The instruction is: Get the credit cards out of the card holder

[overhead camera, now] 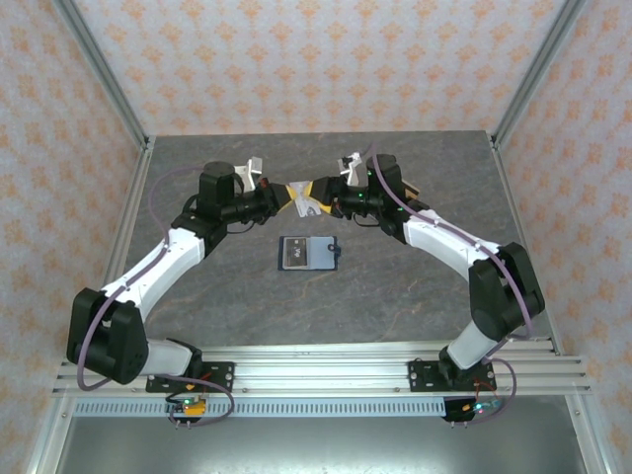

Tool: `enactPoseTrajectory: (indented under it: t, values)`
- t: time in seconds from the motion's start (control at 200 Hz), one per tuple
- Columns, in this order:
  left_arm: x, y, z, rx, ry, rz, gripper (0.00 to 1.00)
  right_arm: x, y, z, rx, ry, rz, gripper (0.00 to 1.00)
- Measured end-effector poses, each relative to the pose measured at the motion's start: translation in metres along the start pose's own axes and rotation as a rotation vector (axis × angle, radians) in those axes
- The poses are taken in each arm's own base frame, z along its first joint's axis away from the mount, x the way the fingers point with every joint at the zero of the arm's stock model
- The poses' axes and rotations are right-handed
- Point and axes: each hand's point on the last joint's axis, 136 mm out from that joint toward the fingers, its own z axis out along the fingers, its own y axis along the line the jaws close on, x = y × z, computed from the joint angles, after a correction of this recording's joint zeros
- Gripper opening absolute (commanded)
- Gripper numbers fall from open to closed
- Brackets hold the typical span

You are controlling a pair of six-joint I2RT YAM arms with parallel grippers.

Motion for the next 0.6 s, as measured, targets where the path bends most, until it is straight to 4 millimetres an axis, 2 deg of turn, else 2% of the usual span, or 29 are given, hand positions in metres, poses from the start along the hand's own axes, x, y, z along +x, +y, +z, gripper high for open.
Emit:
enactPoseTrajectory:
  t: [0.135, 0.255, 0.335, 0.43, 0.515, 0.601]
  values:
    - [-0.002, 0.006, 0.003, -0.003, 0.008, -0.020, 0.00, -0.004, 0.001, -0.002, -0.018, -0.009, 0.012, 0.31]
    - [-0.001, 0.005, 0.003, 0.001, 0.012, -0.019, 0.02, -0.004, -0.001, -0.004, -0.017, -0.009, 0.015, 0.20]
    - [-0.001, 0.005, 0.003, 0.000, 0.012, -0.018, 0.14, -0.004, -0.003, -0.004, -0.010, -0.008, -0.006, 0.09]
    - [0.002, 0.015, 0.003, -0.042, 0.020, -0.020, 0.37, -0.002, -0.006, -0.005, 0.014, -0.001, -0.046, 0.02]
    - [0.005, 0.030, 0.000, -0.127, 0.023, -0.025, 0.46, -0.002, -0.015, -0.007, 0.086, -0.005, -0.087, 0.00]
    - [0.001, 0.044, -0.007, -0.239, 0.008, 0.025, 0.59, -0.011, -0.027, -0.014, 0.188, -0.023, -0.152, 0.00]
